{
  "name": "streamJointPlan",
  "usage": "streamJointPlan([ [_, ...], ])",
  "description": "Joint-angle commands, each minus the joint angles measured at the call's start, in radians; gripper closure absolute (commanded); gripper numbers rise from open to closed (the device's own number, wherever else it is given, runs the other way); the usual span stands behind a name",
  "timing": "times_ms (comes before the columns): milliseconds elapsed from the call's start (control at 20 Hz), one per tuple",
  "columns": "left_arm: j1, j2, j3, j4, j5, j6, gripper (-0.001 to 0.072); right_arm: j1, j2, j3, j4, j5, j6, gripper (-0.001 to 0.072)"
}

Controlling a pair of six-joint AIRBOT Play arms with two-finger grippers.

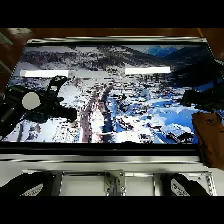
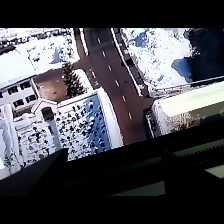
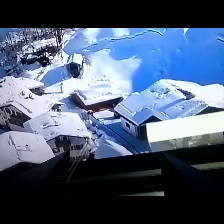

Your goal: Fold the shirts.

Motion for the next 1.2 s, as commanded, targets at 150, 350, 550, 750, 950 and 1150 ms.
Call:
streamJointPlan([
  [150,0.001,0.001,0.0,0.0,0.0,0.0,0.0047,0.0,-0.001,0.0,0.0,0.0,0.0,0.0023],
  [350,0.001,0.001,0.0,0.0,0.0,0.0,0.0047,0.0,-0.001,0.0,0.0,0.0,0.0,0.0023],
  [550,0.001,0.001,0.0,0.0,0.0,0.0,0.0047,0.0,-0.001,0.0,0.0,0.0,0.0,0.0023],
  [750,0.001,0.001,0.0,0.0,0.0,0.0,0.0047,0.0,-0.001,0.0,0.0,-0.002,0.0,0.0023],
  [950,0.001,0.001,0.0,0.0,0.0,0.0,0.0047,0.0,-0.001,0.0,0.002,-0.025,0.001,0.0023],
  [1150,0.001,-0.014,-0.003,-0.003,0.105,-0.003,0.0047,0.0,-0.001,0.0,0.0,-0.071,0.0,0.0023],
])
